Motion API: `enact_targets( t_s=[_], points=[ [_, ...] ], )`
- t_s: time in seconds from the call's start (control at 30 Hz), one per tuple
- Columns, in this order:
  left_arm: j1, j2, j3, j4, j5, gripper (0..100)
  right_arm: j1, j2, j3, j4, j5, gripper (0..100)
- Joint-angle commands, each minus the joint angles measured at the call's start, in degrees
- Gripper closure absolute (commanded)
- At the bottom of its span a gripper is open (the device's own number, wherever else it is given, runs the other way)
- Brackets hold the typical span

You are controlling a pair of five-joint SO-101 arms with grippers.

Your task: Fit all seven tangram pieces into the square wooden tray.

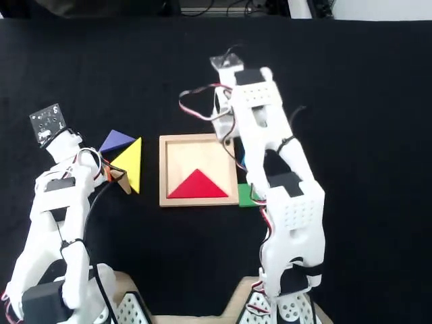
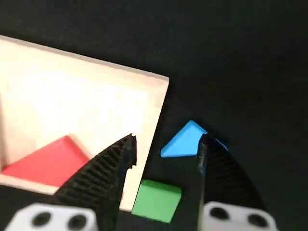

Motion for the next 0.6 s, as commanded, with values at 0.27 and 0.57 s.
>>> enact_targets(
  t_s=[0.27, 0.57],
  points=[
    [11.74, -7.12, -10.42, 20.22, -6.77, 86, 4.04, -8.75, -17.54, 11.69, 1.93, 79.5],
    [12.0, 2.73, -28.7, 40.09, -6.77, 86, 6.42, -33.98, 3.74, 11.34, 6.59, 98.3]
  ],
)
